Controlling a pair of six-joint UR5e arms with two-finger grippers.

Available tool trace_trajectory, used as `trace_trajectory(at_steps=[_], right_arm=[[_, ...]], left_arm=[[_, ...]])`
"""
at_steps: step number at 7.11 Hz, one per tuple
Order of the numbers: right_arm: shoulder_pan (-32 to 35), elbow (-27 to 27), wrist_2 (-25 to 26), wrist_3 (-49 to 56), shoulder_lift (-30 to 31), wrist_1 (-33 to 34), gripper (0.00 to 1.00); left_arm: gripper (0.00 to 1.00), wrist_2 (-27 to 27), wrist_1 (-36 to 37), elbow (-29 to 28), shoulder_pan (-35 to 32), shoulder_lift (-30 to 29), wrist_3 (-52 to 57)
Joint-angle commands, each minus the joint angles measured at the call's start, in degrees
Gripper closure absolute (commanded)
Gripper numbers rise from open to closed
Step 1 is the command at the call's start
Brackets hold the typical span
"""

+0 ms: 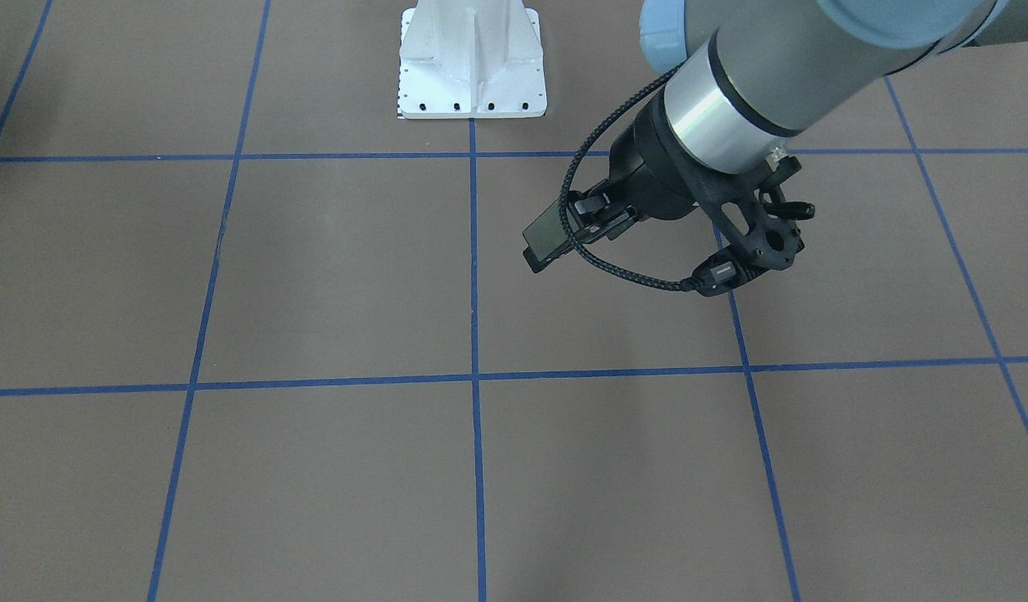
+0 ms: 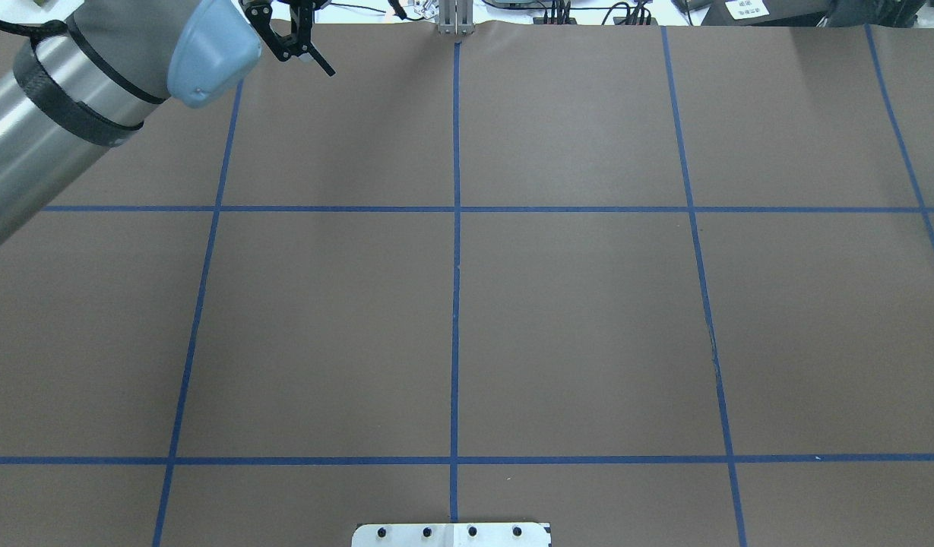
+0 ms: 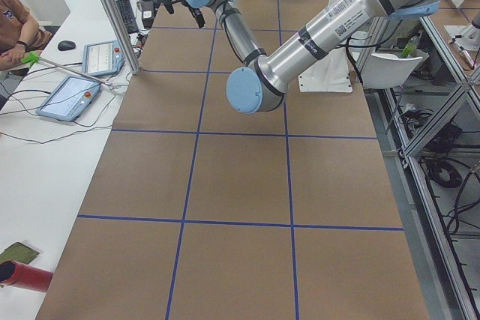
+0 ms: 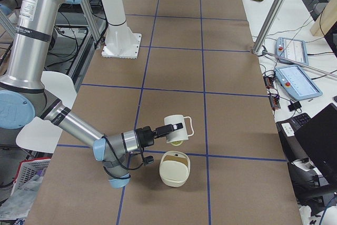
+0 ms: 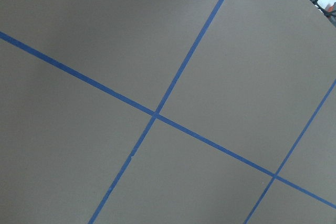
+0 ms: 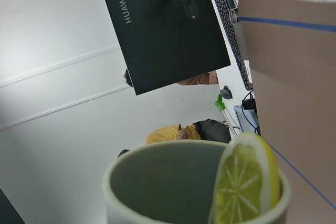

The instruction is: Left arm hands cup to right arm to dump lemon

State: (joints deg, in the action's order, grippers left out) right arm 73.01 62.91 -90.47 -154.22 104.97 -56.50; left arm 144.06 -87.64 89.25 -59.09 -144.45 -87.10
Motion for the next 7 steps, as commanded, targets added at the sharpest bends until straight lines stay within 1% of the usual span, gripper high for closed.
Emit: trace_trajectory(at_steps=[1, 4, 7], right_arm=[[0.12, -2.53, 0.29, -4.14, -1.26, -3.09, 0.87], [0.65, -2.62, 1.69, -7.75, -1.35, -4.84, 0.87], [0.65, -2.53, 1.96, -9.94, -1.35, -5.02, 0.87]], left_arm=[[0.0, -0.27, 0.19, -0.04, -0.06, -0.04, 0.7], [0.0, -0.36, 0.19, -0.13, -0.06, -0.04, 0.79], [0.0, -0.36, 0.19, -0.22, -0.06, -0.04, 0.79]])
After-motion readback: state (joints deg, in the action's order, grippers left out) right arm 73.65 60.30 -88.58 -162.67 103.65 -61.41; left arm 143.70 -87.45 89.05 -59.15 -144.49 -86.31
